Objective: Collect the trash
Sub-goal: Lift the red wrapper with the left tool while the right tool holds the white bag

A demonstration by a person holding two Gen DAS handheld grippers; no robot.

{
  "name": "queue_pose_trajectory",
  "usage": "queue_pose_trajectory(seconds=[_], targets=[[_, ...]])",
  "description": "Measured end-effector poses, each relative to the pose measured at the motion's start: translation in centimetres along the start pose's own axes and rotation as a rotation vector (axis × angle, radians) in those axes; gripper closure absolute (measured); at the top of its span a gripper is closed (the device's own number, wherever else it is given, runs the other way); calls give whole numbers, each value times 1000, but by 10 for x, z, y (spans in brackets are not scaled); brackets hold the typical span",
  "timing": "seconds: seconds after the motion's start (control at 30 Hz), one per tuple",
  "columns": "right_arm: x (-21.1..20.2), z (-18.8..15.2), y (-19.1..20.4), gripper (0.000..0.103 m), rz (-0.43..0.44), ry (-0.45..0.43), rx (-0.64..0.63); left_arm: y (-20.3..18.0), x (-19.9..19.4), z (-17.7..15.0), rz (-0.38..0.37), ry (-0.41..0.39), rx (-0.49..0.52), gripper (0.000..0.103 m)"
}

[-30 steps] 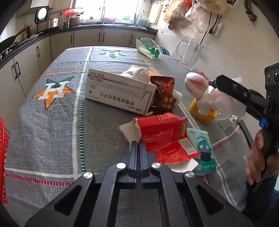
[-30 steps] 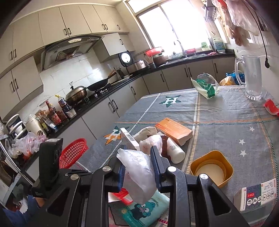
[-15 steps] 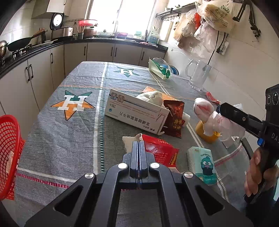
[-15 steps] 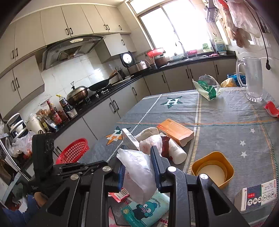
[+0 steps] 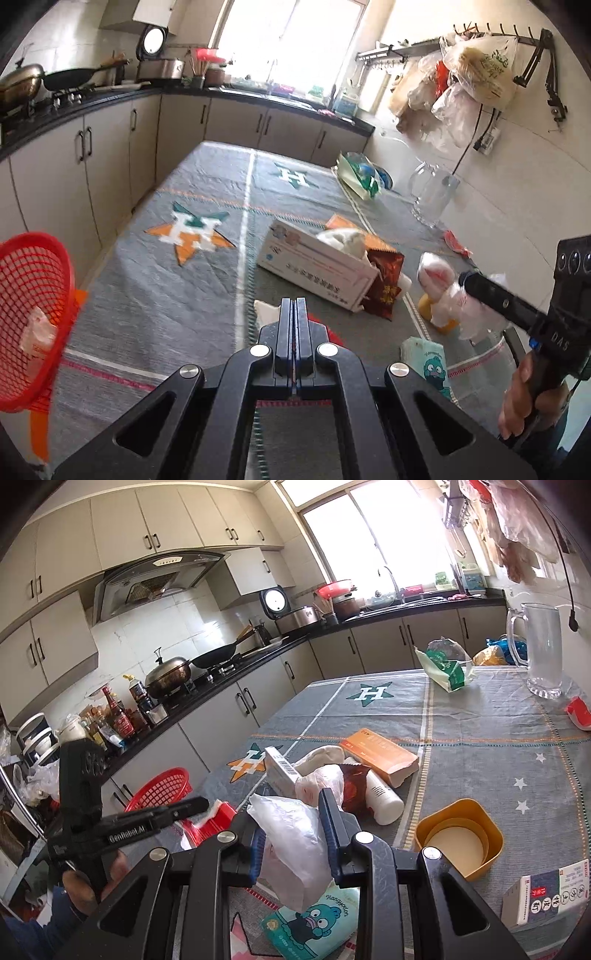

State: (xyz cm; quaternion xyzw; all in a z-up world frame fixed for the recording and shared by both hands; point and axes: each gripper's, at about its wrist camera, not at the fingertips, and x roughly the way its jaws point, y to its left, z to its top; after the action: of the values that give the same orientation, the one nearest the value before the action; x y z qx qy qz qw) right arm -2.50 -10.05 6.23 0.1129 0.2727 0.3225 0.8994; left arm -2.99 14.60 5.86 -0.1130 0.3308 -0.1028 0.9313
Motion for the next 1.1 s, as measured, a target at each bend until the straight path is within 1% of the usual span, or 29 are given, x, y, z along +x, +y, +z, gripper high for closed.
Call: queue_pose_trajectory(seconds=[0.17,0.37,0.47,0.63,0.83,1.1], targets=[[1,0,3,73,18,-1,-5,-1,-21,14,29,-31,18,103],[7,1,1,73,41,21,32,-5,-37,25,37,-50,32,103],[9,3,6,73,45,34,44,-7,-42,28,34,-55,36,103],[11,3,20,73,73,60,52,-11,-48,31,28,-64,43,103],[14,7,44,73,107,82,28,-7,-59,34,30,-85,42,103],[39,12,74,73,169,131,21,15,-83,41,60,-125,19,103]])
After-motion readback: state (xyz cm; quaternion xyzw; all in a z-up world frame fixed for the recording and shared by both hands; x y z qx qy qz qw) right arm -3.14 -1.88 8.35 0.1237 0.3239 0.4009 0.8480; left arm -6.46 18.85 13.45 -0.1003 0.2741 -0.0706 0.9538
